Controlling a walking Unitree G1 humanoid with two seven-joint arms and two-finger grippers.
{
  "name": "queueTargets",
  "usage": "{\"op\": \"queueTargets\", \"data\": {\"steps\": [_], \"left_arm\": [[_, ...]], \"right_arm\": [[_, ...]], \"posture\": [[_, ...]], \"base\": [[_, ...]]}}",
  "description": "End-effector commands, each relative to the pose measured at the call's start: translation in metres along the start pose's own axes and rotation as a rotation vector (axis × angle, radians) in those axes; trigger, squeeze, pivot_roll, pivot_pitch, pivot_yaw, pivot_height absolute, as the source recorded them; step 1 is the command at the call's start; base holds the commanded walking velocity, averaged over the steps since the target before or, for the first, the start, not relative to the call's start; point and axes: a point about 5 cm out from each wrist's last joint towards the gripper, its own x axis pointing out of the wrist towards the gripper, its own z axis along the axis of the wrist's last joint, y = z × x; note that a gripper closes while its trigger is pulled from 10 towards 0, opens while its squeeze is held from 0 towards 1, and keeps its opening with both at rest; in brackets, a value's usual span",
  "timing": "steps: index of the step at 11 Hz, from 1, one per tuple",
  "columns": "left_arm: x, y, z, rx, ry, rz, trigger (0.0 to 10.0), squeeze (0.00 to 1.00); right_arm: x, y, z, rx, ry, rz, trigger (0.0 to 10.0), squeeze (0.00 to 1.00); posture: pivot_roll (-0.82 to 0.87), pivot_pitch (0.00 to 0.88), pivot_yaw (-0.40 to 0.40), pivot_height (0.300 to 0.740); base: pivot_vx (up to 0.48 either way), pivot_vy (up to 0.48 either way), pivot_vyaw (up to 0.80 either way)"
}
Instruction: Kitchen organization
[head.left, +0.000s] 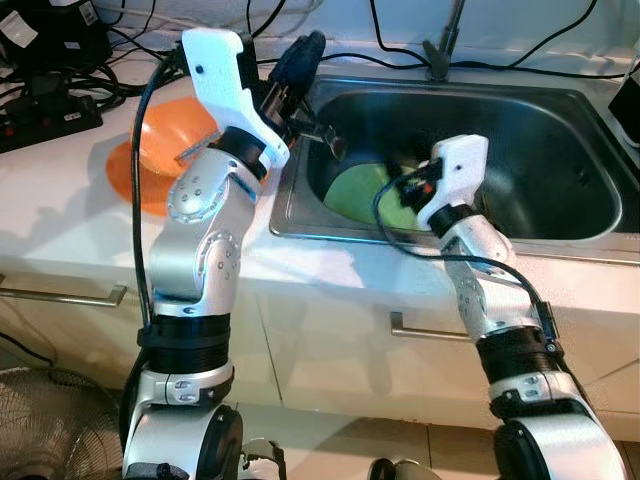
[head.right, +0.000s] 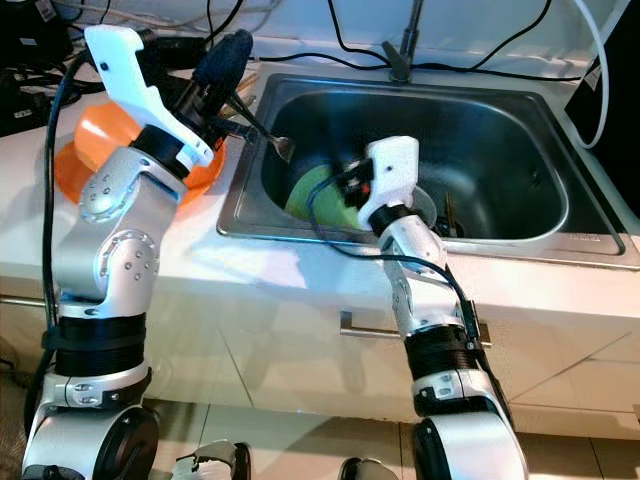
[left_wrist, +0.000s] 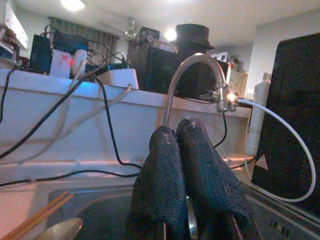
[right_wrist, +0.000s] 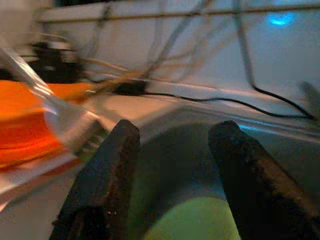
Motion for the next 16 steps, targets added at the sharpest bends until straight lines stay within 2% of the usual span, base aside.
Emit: {"op": "queueTargets", "data": {"steps": [1,3,4,5,12,16], "left_arm": [[0.002,-0.003,0.001,-0.005,-0.012,-0.016,10.0,0.0],[0.0,-0.001,-0.004,-0.011,0.005,-0.005,10.0,0.0],[0.0,-0.001,-0.008,-0.016,0.017,-0.01,10.0,0.0],[-0.001,-0.001,-0.01,-0.009,0.026,-0.013,10.0,0.0],[-0.002,-0.009,-0.024,-0.023,0.076,-0.057,10.0,0.0],[-0.005,-0.008,-0.029,-0.036,0.108,-0.072,10.0,0.0]], "right_arm": [[-0.002,0.002,0.002,0.005,-0.004,0.051,10.0,1.0],[-0.005,0.007,0.008,0.013,-0.026,0.119,10.0,1.0],[-0.005,0.009,0.01,0.017,-0.035,0.134,10.0,0.81],[-0.005,0.011,0.011,0.019,-0.038,0.138,10.0,0.0],[-0.006,0.047,0.008,0.089,-0.036,0.299,10.0,0.0],[-0.001,0.064,0.001,0.075,-0.014,0.299,10.0,0.0]], "posture": [[0.11,0.079,0.007,0.74],[0.1,0.08,0.011,0.74],[0.1,0.077,0.012,0.74],[0.09,0.068,0.016,0.74],[0.09,0.054,0.023,0.74],[0.1,0.067,0.023,0.74]], "base": [[0.0,0.0,0.0],[0.0,0.0,0.0],[0.0,0.0,0.0],[0.0,0.0,0.0],[0.0,0.0,0.0],[0.0,0.0,0.0]]}}
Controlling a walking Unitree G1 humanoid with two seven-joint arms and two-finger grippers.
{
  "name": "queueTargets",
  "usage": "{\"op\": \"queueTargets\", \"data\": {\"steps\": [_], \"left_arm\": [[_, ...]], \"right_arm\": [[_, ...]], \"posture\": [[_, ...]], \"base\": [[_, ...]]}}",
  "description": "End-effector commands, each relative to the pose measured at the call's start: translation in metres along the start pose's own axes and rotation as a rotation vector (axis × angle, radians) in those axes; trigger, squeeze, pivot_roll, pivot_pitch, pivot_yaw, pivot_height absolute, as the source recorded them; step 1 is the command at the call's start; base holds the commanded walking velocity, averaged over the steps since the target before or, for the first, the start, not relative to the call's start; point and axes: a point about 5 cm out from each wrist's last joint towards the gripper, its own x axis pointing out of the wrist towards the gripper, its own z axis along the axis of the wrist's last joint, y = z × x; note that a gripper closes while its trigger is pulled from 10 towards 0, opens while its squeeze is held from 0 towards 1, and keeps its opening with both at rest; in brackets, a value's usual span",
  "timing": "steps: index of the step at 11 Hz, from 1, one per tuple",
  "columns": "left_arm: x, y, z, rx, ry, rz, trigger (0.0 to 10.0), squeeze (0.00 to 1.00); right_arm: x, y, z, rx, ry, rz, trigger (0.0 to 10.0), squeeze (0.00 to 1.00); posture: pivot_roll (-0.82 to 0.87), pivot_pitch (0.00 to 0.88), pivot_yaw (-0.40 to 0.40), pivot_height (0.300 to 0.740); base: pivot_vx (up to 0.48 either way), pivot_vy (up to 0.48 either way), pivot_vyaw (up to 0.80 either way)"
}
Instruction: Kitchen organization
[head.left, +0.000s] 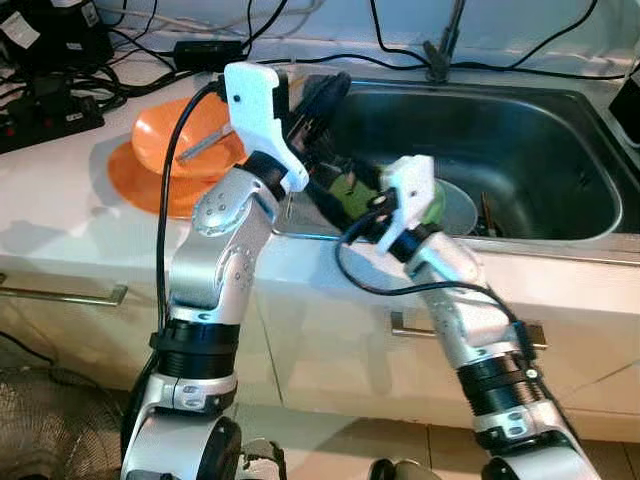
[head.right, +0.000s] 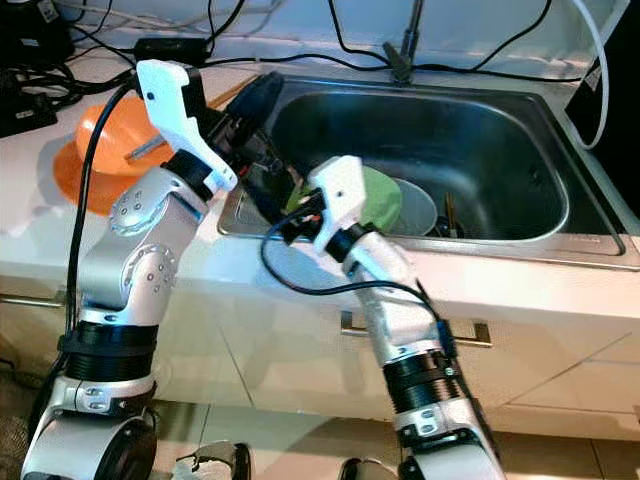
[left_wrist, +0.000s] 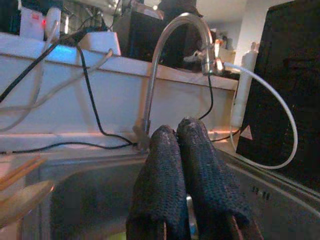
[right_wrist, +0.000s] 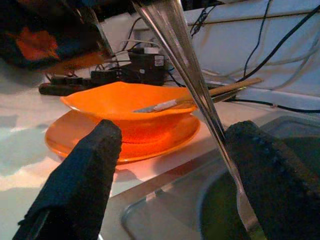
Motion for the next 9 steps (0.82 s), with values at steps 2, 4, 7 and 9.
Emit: {"op": "queueTargets", "data": {"steps": [2,4,7,9], "left_arm": [[-0.0008,-0.0009,-0.002,-0.009,0.021,-0.022,10.0,0.0],[-0.0005,-0.0006,-0.0017,-0.007,0.023,-0.023,10.0,0.0],[-0.001,-0.0006,-0.0019,-0.022,0.025,-0.023,10.0,0.0],[-0.0016,-0.0033,-0.0015,-0.041,0.032,-0.049,10.0,0.0]], "right_arm": [[0.0045,0.005,0.0009,-0.009,-0.006,0.002,10.0,0.0],[0.0047,0.0009,-0.0005,-0.019,-0.002,-0.037,10.0,0.0],[0.0051,0.0027,-0.0053,-0.011,0.011,-0.041,3.1,0.0],[0.0064,0.001,-0.0075,-0.013,0.02,-0.064,10.0,0.0]], "posture": [[0.1,0.071,0.023,0.74],[0.1,0.075,0.023,0.74],[0.1,0.078,0.023,0.74],[0.11,0.081,0.025,0.74]], "base": [[0.0,0.0,0.0],[0.0,0.0,0.0],[0.0,0.0,0.0],[0.0,0.0,0.0]]}}
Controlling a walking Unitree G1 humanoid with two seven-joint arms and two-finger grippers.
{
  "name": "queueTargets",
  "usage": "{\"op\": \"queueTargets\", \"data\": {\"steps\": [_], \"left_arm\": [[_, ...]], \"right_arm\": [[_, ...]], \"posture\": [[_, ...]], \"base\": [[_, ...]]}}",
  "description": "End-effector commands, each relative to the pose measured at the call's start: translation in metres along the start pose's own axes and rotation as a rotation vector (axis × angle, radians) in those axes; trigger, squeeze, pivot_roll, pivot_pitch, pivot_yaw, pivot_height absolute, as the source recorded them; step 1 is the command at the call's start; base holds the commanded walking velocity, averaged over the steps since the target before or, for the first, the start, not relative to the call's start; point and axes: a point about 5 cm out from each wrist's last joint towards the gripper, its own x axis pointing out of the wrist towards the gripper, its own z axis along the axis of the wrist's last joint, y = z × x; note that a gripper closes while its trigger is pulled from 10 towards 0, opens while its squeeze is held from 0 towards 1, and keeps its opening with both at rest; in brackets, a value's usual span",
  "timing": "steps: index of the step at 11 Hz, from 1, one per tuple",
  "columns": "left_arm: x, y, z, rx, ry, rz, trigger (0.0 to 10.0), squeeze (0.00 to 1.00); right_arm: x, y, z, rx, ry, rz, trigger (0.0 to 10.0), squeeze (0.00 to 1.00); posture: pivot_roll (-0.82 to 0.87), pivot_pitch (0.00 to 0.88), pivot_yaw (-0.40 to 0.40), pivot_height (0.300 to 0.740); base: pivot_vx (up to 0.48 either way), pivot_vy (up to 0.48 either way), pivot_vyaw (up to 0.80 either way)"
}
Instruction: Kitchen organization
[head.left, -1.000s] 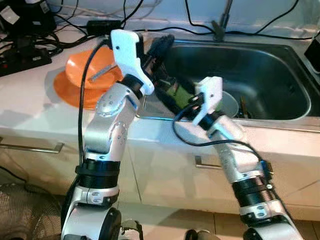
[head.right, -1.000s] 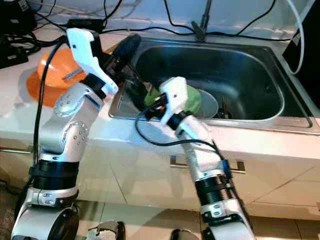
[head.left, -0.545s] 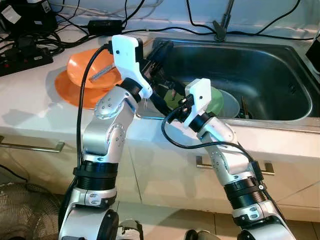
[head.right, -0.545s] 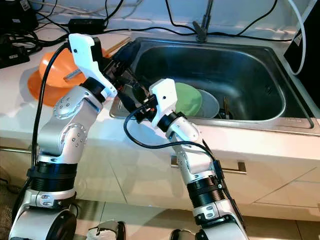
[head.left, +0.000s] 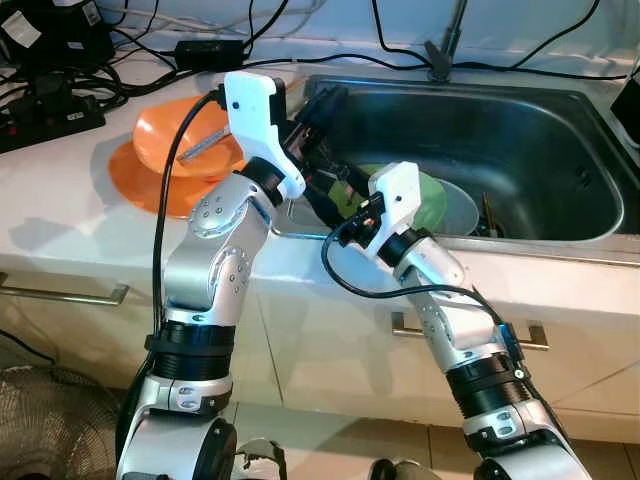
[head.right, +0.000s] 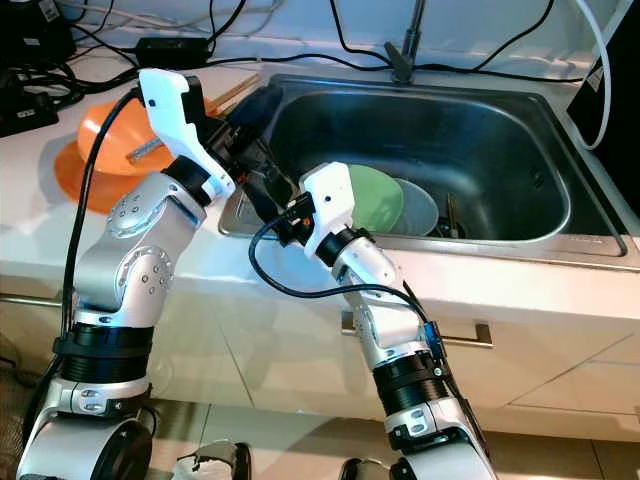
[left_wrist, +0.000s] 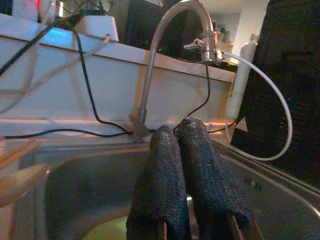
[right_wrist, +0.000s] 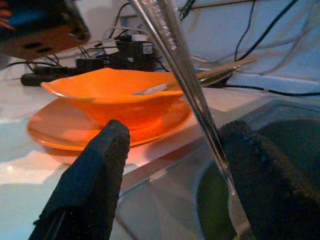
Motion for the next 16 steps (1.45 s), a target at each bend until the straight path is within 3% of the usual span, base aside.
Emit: {"op": "queueTargets", "data": {"steps": [1,5,6,7,16], "left_arm": [[0.0,-0.006,0.002,-0.006,-0.003,-0.038,10.0,0.0],[-0.001,-0.008,0.002,-0.014,0.01,-0.061,10.0,0.0],[-0.001,-0.009,0.002,-0.014,0.011,-0.062,10.0,0.0],[-0.002,-0.009,0.001,-0.014,0.015,-0.063,10.0,0.0],[-0.002,-0.009,0.003,-0.019,0.004,-0.062,10.0,0.0]], "right_arm": [[0.004,-0.003,0.004,-0.018,-0.012,-0.018,10.0,0.0],[0.005,-0.011,0.001,-0.031,-0.004,-0.097,10.0,0.0],[0.005,-0.017,-0.002,-0.041,0.027,-0.145,3.1,0.0],[0.004,-0.019,-0.003,-0.042,0.025,-0.153,0.0,0.0],[0.007,-0.019,0.0,-0.036,-0.013,-0.154,0.0,0.0]], "posture": [[0.11,0.082,0.026,0.74],[0.12,0.083,0.027,0.74],[0.12,0.083,0.028,0.74],[0.12,0.082,0.027,0.74],[0.12,0.083,0.029,0.74]], "base": [[0.0,0.0,0.0],[0.0,0.0,0.0],[0.0,0.0,0.0],[0.0,0.0,0.0],[0.0,0.0,0.0]]}}
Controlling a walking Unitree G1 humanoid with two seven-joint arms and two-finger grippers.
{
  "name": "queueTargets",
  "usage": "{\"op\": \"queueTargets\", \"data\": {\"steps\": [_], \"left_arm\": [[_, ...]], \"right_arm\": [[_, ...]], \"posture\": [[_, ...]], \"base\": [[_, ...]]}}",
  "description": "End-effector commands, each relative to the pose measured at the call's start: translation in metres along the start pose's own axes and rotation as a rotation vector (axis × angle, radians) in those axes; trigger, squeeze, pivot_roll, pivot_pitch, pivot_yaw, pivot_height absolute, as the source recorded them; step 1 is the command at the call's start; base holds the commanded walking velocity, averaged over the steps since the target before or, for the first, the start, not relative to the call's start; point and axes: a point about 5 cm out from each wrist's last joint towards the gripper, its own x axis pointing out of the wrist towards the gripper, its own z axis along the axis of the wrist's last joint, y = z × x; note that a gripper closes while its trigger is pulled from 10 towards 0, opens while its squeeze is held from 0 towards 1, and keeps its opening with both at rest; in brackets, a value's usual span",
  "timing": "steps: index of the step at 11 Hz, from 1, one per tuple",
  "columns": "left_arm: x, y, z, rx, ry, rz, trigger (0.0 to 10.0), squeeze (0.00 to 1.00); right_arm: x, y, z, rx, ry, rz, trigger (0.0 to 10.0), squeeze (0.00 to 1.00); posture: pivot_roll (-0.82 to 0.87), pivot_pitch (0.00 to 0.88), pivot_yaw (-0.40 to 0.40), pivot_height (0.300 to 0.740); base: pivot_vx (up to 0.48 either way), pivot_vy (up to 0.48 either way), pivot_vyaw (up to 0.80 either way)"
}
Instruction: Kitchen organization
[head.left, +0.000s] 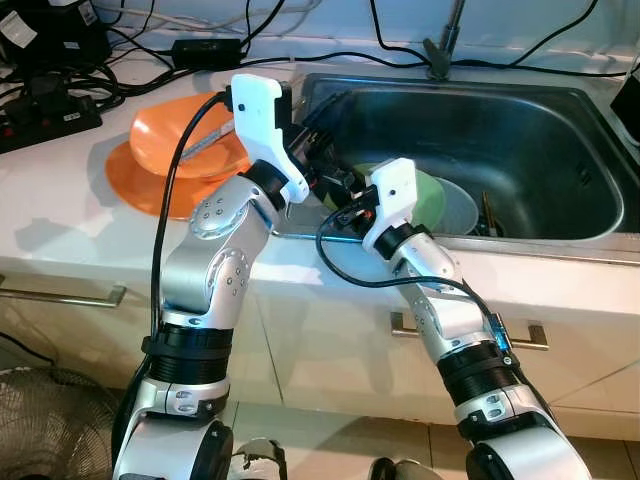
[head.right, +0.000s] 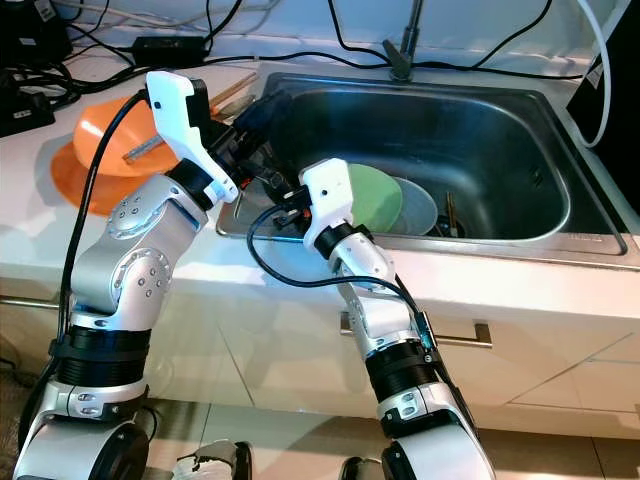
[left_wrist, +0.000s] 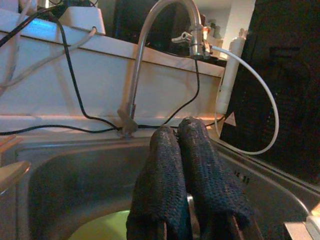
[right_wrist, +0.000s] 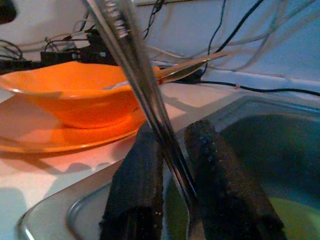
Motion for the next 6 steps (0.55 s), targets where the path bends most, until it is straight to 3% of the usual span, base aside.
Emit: {"op": "queueTargets", "data": {"steps": [1,2,3,6], "left_arm": [[-0.0011,-0.0044,0.0033,-0.006,-0.018,-0.024,10.0,0.0],[-0.0004,-0.0037,0.0035,-0.004,-0.025,-0.015,10.0,0.61],[-0.0003,-0.0039,0.0024,-0.021,-0.025,-0.015,10.0,1.0],[-0.0013,-0.0027,0.0055,-0.041,-0.044,-0.011,10.0,1.0]], "right_arm": [[-0.0003,-0.0106,0.0037,0.024,-0.024,-0.062,0.0,0.0],[-0.001,-0.0124,0.0032,0.023,-0.022,-0.071,0.0,0.0],[-0.0012,-0.0126,0.0031,0.023,-0.023,-0.071,0.0,0.0],[-0.0005,-0.0165,0.0025,0.018,-0.02,-0.099,0.0,0.0]], "posture": [[0.12,0.083,0.03,0.74],[0.12,0.085,0.03,0.74],[0.12,0.085,0.03,0.74],[0.12,0.084,0.026,0.74]], "base": [[0.0,0.0,0.0],[0.0,0.0,0.0],[0.0,0.0,0.0],[0.0,0.0,0.0]]}}
